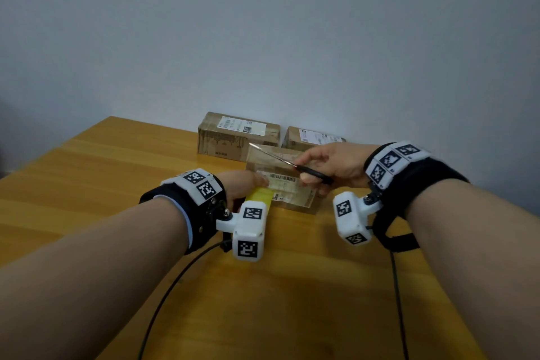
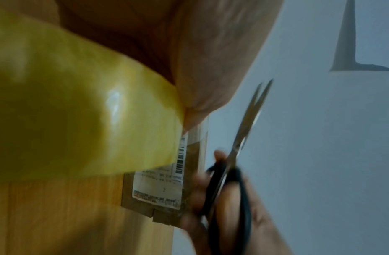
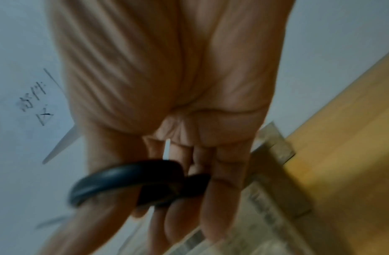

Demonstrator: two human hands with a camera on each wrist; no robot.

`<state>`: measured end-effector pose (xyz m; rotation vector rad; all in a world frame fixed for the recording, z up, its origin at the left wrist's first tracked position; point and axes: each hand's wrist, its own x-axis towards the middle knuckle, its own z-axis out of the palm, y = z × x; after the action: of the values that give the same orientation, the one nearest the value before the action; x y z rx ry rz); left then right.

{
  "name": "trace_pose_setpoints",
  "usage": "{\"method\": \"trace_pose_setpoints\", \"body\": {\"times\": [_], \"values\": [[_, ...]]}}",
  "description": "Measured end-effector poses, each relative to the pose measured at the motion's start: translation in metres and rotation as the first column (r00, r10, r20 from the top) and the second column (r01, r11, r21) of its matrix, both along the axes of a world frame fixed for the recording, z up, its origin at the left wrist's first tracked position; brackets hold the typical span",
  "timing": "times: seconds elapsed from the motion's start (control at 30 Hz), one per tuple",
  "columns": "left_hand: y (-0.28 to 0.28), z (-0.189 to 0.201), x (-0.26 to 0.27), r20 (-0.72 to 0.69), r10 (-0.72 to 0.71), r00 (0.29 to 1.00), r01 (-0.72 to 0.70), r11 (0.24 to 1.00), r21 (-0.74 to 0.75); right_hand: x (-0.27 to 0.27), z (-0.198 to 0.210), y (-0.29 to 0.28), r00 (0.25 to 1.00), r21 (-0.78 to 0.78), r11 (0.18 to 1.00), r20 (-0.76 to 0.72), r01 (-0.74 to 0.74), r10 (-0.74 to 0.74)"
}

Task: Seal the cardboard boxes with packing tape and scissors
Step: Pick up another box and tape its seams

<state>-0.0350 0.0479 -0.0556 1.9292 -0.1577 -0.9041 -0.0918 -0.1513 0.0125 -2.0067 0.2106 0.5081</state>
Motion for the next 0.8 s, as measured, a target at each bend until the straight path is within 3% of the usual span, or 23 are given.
{"method": "trace_pose_setpoints", "body": {"times": [0.33,0.4,0.5,0.7,0.8], "values": [[0.003,-0.002,-0.002,-0.008,0.105,0.994,-0.105,0.99,-0.097,-0.022,-0.008,-0.035,0.979,-0.092,0.996,-0.203,-0.004,-0.014],[0.004,0.0,-0.003,-0.011,0.075,0.997,-0.076,0.995,-0.057,-0.022,-0.012,-0.032,0.981,-0.084,0.996,-0.193,0.003,-0.019],[0.004,-0.004,0.001,0.017,0.156,0.988,-0.152,0.98,-0.13,-0.015,-0.015,-0.022,0.986,-0.086,0.996,-0.169,0.004,-0.018],[0.005,-0.004,0.001,-0.006,0.162,0.987,-0.161,0.975,-0.155,-0.005,-0.018,-0.008,0.993,-0.022,0.999,-0.119,0.022,-0.025],[0.006,-0.003,0.0,0.002,0.139,0.99,-0.137,0.98,-0.143,-0.004,-0.021,-0.007,0.995,-0.087,0.996,-0.1,0.014,-0.023]]}}
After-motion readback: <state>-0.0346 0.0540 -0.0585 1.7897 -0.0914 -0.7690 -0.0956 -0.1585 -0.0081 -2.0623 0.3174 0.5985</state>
